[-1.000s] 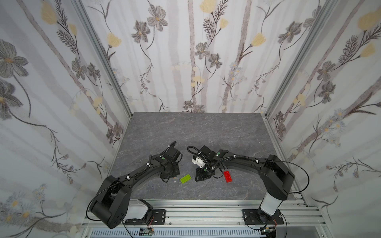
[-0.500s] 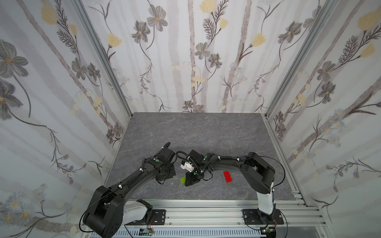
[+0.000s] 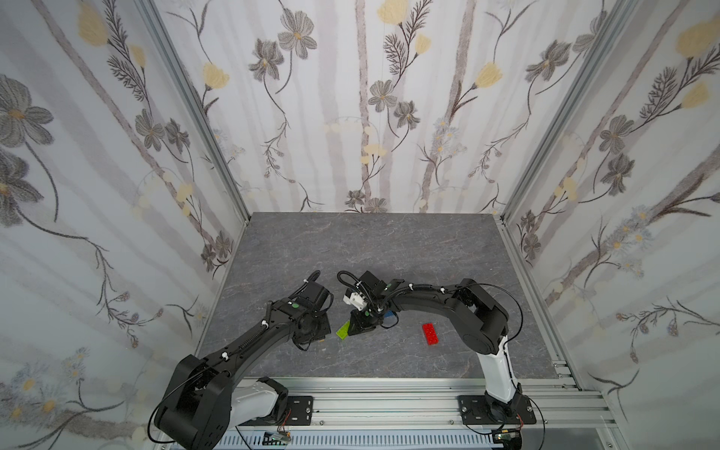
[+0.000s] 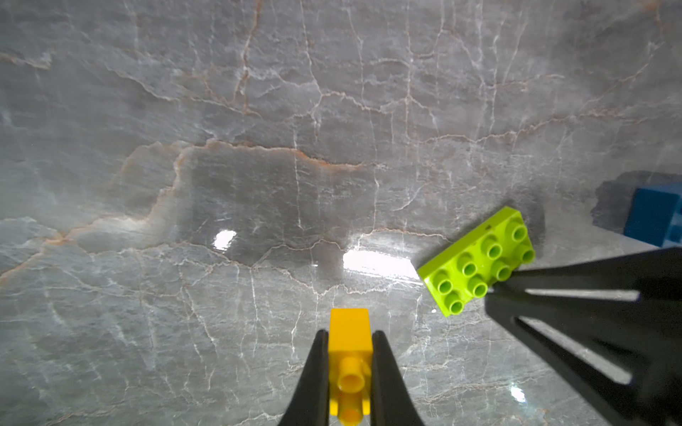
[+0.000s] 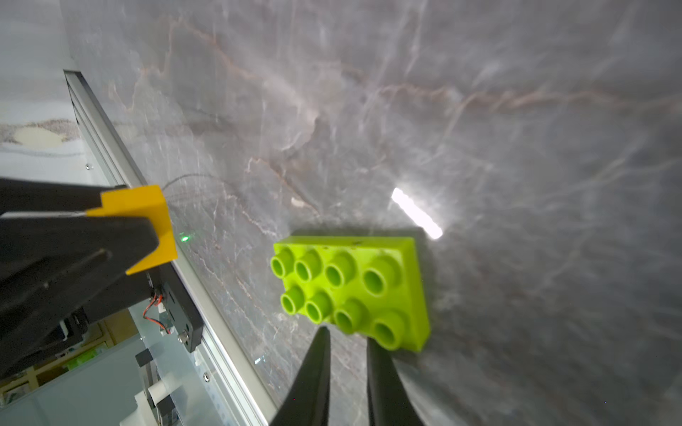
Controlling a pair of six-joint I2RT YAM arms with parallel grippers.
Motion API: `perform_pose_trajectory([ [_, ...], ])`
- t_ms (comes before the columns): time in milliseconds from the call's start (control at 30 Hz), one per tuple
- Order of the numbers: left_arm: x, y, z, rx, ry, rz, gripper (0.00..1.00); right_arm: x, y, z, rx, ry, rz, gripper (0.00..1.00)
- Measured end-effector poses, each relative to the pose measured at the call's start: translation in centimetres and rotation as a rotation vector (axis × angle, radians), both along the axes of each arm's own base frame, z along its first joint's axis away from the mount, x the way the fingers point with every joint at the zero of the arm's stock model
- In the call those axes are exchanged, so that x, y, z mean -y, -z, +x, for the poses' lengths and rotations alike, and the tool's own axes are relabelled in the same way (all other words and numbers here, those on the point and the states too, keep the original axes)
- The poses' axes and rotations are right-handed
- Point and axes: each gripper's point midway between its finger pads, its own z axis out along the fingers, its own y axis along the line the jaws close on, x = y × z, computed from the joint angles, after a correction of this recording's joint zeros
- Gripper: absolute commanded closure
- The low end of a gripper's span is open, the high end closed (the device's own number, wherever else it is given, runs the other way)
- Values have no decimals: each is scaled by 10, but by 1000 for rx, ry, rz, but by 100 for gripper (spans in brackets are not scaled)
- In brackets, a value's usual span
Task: Assemble the number 5 with lego
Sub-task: Adjust the lego brick at the center of the board.
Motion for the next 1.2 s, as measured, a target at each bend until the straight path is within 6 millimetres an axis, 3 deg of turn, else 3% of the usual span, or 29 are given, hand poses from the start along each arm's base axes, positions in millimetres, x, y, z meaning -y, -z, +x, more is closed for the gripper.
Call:
perform_pose_trajectory([
  [100, 0, 0, 0, -3, -3, -3, 98, -6, 0, 3, 6, -4, 16, 79],
  [367, 1, -2, 0, 5, -5, -9, 98, -18, 0, -20, -19, -63, 48, 77],
  [533, 0, -1, -2, 3, -6, -8, 98, -21, 0, -22, -23, -67, 54, 78],
  [933, -1, -1, -2, 6, -15, -13, 98, -47, -3, 4, 24, -31, 79, 77],
  [1100, 1, -3, 0, 7, -19, -15, 98, -41, -6, 15, 45, 2, 70, 76],
  [1200, 3, -4, 5, 6, -24, -17, 100, -28, -20, 19, 62, 28, 74, 75],
])
